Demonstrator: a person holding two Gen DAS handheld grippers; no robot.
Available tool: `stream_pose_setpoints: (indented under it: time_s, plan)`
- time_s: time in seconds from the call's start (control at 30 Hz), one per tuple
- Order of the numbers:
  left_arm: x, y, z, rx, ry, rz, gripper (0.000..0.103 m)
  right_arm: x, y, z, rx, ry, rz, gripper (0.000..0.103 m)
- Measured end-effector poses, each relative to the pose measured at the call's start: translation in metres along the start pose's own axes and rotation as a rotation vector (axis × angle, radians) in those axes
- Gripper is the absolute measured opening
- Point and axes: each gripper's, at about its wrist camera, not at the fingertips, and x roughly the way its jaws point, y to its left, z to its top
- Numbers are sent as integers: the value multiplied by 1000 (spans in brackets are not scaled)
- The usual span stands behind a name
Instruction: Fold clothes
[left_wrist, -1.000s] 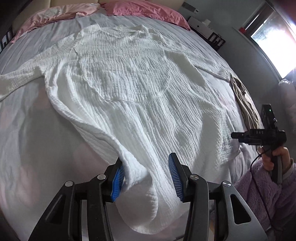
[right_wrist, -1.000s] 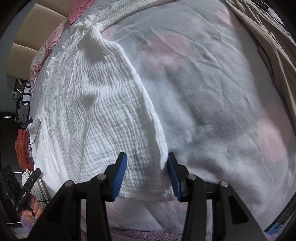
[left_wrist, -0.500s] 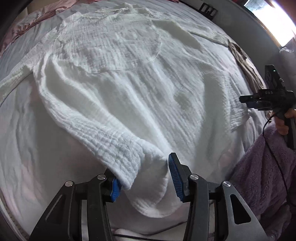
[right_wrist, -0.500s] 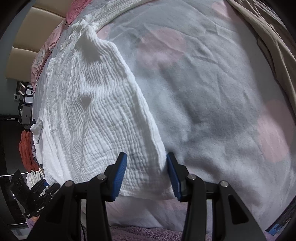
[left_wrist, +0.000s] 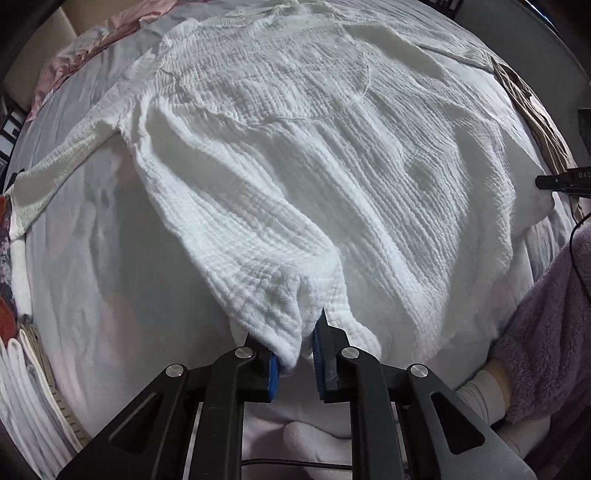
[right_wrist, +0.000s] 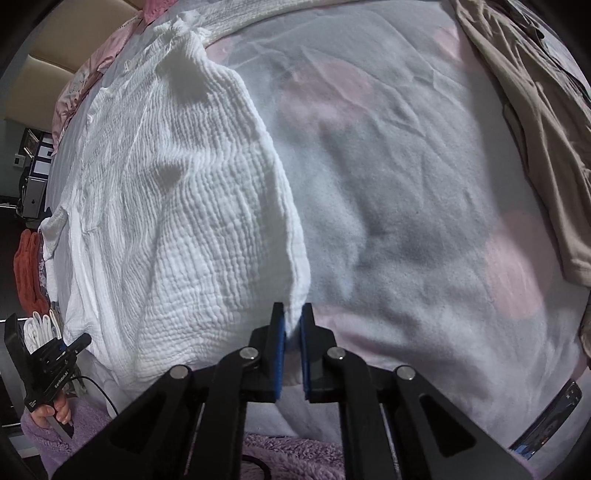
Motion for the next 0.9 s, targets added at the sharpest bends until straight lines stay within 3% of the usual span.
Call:
stream_pose_setpoints:
  time_s: [0.13,0.3,0.43,0.53,0.6,0.73,0.77,0.87,0.9]
  plan:
    - [-30,26,-5,-71,29,-17,15,-38,-1,27,-16,-67,8,5]
    - [-39,69,-22,-185,126,-33,15,-74,-19,18,-22,-85,-22,5]
    - [-16,89,-40,-225,223,6,15,-20,-14,-1,-59,18,-21,4]
    - [7,98,-50,-245,290,51,15,0,-8,-8,-101,55,-130,4]
    - [23,104,-56,-268,328,45,15,13,-8,-7,-118,71,-209,4]
    - [38,116,-67,-317,342,-28,16,30,-13,-6,-106,127,-211,4]
    - [36,119,-68,-326,325,-52,19,33,-13,-7,-106,141,-202,5]
    - [24,125,-68,-345,260,-106,46,33,-12,-7,-109,145,-199,5]
    - [20,125,-68,-347,241,-126,50,33,-12,-7,-106,148,-196,5]
